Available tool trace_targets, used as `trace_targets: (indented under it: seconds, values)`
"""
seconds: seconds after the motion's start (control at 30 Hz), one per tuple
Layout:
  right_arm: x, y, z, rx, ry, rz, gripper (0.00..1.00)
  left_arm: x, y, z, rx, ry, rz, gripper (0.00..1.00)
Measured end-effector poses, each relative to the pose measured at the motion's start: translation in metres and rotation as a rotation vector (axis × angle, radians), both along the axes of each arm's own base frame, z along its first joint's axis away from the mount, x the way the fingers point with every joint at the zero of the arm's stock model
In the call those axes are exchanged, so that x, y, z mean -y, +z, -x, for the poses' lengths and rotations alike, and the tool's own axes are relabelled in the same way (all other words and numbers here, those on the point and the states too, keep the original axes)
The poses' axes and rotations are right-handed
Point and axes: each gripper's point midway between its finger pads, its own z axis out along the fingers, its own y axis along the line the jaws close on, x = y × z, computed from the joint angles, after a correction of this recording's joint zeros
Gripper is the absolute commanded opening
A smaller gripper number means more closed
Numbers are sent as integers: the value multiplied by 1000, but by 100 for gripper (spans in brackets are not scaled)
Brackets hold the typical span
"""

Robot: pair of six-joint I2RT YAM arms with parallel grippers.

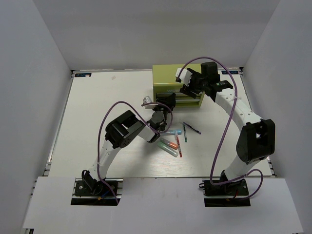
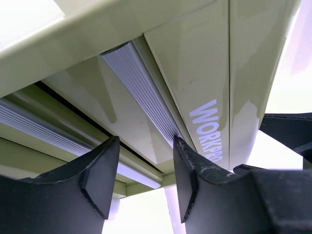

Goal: Sort the stationery into containers
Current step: Open the drawer in the storage box.

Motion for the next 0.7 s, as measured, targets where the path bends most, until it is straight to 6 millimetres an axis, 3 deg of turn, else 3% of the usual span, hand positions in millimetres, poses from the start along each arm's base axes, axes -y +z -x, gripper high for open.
trace_targets:
  seconds: [0.23, 0.37, 0.7]
  values:
    - [0, 0, 0, 0, 0, 0, 73, 0, 1, 1, -4, -11, -4, 56]
    - [0, 0, 0, 0, 0, 0, 73, -10, 4, 1, -6, 3, -5, 56]
    - [0, 0, 0, 1, 0, 0, 73, -22, 2, 0, -17, 23, -15, 66]
